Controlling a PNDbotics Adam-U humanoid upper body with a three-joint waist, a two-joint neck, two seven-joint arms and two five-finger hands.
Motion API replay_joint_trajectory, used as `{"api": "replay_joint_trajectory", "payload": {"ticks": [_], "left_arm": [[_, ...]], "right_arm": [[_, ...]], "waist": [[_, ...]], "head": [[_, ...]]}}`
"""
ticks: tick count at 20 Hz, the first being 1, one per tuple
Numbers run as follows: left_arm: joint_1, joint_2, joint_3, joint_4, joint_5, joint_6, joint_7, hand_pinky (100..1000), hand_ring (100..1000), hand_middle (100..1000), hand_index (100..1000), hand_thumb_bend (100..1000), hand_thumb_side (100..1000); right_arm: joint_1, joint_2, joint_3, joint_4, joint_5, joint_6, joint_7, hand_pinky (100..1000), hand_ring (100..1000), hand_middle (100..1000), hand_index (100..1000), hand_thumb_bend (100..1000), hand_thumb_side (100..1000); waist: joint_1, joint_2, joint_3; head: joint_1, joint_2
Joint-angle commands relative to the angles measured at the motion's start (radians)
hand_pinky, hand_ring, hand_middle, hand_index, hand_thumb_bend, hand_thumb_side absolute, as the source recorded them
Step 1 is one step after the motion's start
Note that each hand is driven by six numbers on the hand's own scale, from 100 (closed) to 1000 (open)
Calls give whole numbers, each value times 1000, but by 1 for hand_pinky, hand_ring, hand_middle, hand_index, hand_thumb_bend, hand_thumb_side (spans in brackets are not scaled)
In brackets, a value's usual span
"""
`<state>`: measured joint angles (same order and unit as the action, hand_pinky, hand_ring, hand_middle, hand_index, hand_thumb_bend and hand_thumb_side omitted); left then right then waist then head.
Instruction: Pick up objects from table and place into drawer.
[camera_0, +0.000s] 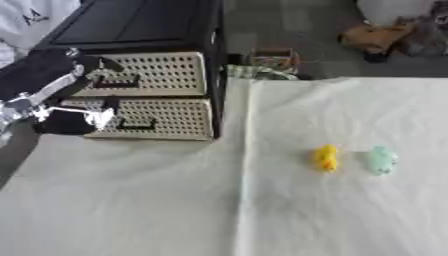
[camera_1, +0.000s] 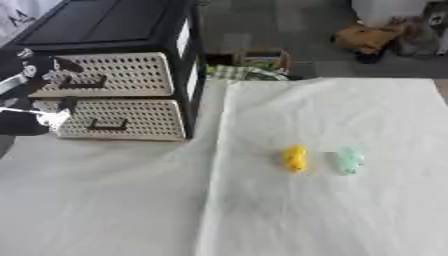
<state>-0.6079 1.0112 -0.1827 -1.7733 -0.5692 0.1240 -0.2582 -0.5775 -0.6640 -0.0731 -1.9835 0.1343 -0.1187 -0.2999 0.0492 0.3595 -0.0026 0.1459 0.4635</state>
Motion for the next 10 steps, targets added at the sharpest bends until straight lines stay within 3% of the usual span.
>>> {"api": "replay_joint_trajectory", "payload": {"ticks": [1,10], "left_arm": [[-12,18,9,12,-18,-8,6,100,100,100,862,105,408],[-13,3,-1,46,-90,-39,-9,100,100,100,833,105,408]], "right_arm": [[-15,-12,-8,-16,-3,-1,4,817,757,454,825,404,1000],[-19,-4,-7,-16,-1,0,3,817,755,450,824,407,1000]], "waist": [[-1,-15,0],[-4,-4,-7]], "head": [[5,-13],[12,-22]]}}
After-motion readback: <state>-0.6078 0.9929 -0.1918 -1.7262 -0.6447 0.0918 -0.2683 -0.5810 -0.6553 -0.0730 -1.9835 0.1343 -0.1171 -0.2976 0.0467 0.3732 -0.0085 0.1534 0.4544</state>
